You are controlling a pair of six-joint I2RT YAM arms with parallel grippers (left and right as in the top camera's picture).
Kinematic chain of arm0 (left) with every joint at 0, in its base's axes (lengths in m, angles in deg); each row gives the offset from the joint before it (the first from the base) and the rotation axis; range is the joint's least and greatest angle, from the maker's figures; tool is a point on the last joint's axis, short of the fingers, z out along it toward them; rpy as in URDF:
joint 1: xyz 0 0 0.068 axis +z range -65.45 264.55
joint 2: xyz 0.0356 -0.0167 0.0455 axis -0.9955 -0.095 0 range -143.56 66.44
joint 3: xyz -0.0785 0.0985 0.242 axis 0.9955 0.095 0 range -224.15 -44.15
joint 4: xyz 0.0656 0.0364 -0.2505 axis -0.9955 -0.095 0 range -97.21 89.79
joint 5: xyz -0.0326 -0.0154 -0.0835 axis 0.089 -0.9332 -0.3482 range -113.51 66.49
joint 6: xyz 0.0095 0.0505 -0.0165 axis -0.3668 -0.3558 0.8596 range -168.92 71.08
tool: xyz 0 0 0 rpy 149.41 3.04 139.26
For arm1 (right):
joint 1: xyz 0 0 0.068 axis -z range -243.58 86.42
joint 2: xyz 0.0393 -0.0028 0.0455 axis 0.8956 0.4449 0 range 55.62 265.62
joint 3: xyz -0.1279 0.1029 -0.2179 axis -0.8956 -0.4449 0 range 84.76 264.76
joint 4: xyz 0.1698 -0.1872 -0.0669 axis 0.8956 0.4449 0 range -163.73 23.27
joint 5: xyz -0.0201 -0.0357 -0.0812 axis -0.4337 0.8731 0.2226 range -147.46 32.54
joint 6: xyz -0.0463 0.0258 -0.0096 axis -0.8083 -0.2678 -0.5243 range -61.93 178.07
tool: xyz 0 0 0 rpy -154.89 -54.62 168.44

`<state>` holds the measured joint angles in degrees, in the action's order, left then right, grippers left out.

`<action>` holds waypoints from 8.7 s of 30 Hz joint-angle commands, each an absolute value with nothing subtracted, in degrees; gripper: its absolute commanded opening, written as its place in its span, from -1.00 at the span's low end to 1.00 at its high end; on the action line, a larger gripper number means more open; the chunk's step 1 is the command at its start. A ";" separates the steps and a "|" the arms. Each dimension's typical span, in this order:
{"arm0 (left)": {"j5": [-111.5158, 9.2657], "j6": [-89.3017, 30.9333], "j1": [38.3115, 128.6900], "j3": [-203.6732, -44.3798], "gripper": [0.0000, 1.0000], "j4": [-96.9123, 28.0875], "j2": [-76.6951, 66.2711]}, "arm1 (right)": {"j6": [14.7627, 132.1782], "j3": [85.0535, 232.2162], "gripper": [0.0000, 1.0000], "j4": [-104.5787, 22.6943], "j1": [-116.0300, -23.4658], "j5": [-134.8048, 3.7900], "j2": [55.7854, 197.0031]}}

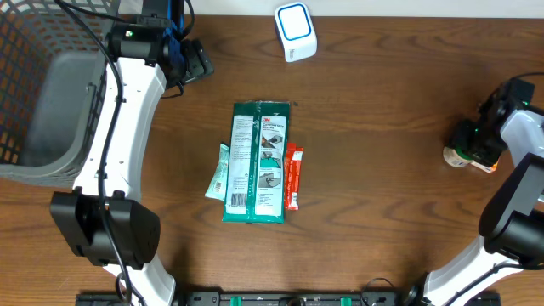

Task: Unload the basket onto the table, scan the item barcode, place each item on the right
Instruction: 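Carry the jar right and set it beside the tissue pack, then release the jar and move the right gripper to the gloves pack, then grasp the green gloves pack edge and drag it right, then bring the left gripper to the gloves pack's left edge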

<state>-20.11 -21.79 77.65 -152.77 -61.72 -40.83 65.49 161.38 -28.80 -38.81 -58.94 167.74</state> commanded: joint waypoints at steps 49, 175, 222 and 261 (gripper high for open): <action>-19.37 -22.14 77.79 -153.14 0.83 -61.90 -41.02 | 63.72 162.32 -0.28 -22.57 -56.89 -53.54 156.15; -19.37 -22.14 77.79 -153.14 0.83 -61.90 -41.02 | 76.49 150.19 0.10 -78.28 -87.64 -105.30 174.91; -19.37 -22.14 77.79 -153.14 0.83 -61.90 -41.02 | 69.95 149.51 -0.62 -51.64 -60.19 -103.88 172.85; -38.05 -29.44 73.48 -147.00 -0.51 -70.55 -41.07 | 69.75 153.64 0.99 -28.84 -62.85 -93.95 161.05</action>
<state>-32.15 -24.85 76.39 -150.43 -71.21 -40.83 70.39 152.61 -29.22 -62.24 -91.55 162.05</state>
